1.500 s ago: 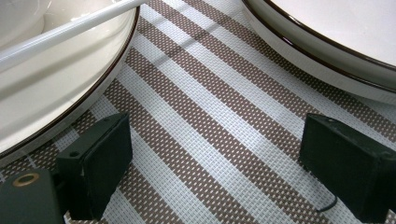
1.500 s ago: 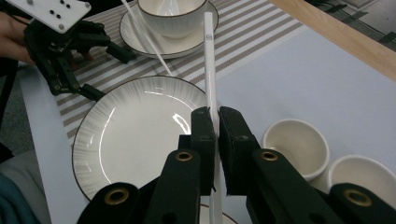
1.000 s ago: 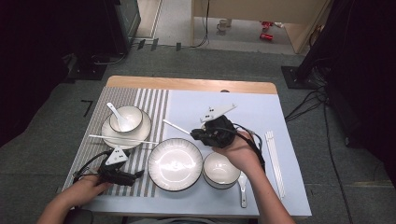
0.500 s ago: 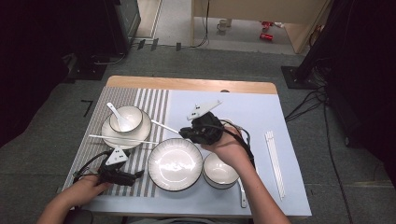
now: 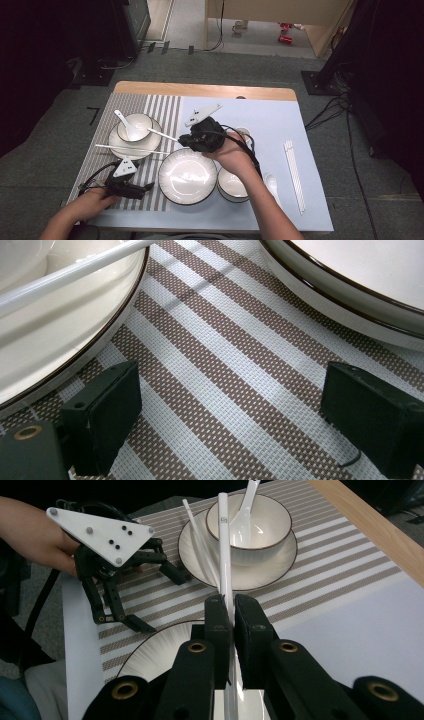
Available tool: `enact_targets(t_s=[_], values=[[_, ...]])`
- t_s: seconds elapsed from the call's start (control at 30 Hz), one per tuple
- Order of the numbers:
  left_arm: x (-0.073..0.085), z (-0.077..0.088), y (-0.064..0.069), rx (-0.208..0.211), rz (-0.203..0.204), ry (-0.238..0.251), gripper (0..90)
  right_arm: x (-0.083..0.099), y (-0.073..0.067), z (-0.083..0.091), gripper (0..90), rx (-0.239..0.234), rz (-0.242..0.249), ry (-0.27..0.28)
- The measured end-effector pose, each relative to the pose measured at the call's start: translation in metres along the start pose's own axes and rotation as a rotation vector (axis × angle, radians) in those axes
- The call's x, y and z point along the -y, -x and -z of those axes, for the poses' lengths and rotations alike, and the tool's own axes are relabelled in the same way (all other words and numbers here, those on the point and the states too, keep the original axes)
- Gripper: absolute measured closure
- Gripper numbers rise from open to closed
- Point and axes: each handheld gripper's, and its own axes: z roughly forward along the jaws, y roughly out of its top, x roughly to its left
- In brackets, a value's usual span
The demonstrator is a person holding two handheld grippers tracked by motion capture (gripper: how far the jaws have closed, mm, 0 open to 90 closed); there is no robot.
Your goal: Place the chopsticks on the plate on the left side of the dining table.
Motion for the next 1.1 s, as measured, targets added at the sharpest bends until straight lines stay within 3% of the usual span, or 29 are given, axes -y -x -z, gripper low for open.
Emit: enact_targets(t_s=[1.1], values=[[0.000, 0.000, 0.000, -0.002, -0.002, -0.001, 9.5, -0.040, -0.011, -0.048, 85.0, -0.051, 0.023, 0.002]])
